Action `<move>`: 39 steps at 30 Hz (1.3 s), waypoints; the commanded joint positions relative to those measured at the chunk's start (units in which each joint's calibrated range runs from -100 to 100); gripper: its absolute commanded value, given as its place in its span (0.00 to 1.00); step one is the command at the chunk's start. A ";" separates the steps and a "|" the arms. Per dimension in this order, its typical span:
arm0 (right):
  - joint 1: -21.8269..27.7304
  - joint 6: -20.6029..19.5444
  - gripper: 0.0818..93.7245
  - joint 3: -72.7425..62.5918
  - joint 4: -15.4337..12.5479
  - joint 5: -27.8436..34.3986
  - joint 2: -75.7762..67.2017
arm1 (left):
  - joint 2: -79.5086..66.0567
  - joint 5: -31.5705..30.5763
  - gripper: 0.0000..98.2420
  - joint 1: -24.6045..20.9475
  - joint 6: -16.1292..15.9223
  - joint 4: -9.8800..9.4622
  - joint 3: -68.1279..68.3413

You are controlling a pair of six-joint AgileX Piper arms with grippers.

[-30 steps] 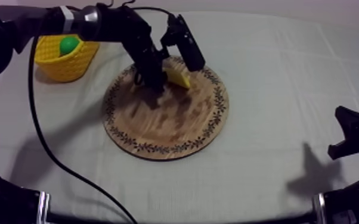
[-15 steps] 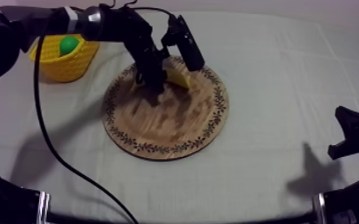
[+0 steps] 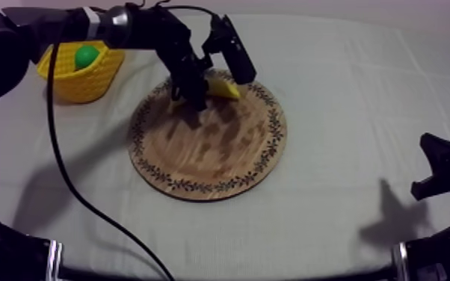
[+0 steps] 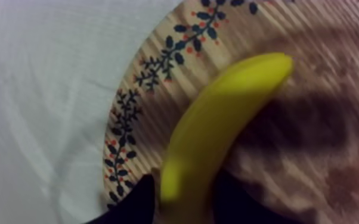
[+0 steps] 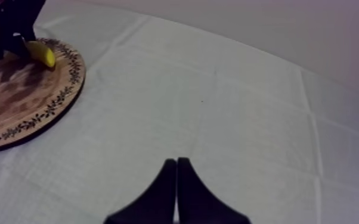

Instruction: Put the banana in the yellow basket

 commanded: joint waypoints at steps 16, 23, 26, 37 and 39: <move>0.00 0.01 0.00 -0.03 0.00 0.03 0.00 | -10.70 3.05 0.27 -2.14 -3.14 3.15 6.83; 0.00 0.01 0.00 -0.03 0.00 0.03 0.00 | -21.23 4.99 0.20 -3.73 -4.24 5.93 14.78; 0.00 0.01 0.00 -0.03 0.00 0.03 0.00 | -26.93 6.69 0.19 -4.24 -3.76 6.60 18.51; 0.00 0.01 0.00 -0.03 0.00 0.03 0.00 | -47.39 17.54 0.16 -8.47 1.46 8.97 28.18; 0.00 0.01 0.00 -0.03 0.00 0.03 0.00 | -50.17 19.17 0.16 -9.87 2.67 9.27 29.37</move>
